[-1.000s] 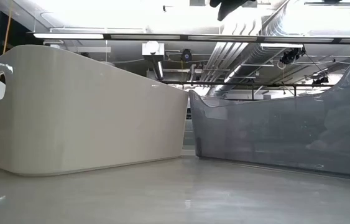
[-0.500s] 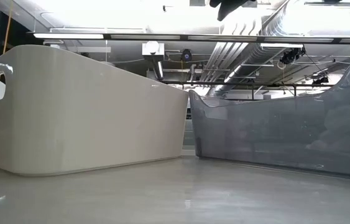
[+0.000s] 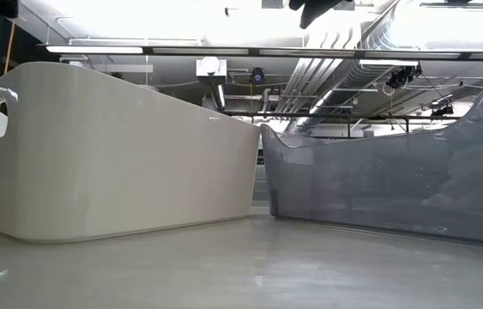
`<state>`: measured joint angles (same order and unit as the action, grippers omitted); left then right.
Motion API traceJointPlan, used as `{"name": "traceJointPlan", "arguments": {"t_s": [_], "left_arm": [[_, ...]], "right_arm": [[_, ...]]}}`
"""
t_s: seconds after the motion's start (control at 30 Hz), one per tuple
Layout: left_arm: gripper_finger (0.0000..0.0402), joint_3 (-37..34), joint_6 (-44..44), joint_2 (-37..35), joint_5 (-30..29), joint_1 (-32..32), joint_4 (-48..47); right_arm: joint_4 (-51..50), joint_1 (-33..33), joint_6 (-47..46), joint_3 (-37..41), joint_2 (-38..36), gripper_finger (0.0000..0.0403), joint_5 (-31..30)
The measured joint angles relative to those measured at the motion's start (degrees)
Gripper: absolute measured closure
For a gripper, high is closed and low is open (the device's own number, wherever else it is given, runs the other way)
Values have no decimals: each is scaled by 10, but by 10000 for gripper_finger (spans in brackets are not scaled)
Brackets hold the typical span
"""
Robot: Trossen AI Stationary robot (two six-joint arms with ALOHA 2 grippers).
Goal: Sort spices by type
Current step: Put the green seasoning can into the transparent bin
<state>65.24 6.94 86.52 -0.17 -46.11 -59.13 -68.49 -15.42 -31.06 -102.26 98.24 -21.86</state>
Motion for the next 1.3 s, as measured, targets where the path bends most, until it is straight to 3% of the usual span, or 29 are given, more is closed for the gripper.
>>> {"name": "traceJointPlan", "arguments": {"t_s": [0.2,0.6,1.3], "left_arm": [[165,1,-1,1,25,-1,-6],[165,-9,86,1,29,0,4],[165,-46,98,4,43,0,41]], "right_arm": [[1,0,0,0,0,162,-11],[1,0,0,0,0,162,-11],[5,0,-15,0,0,162,-16]]}}
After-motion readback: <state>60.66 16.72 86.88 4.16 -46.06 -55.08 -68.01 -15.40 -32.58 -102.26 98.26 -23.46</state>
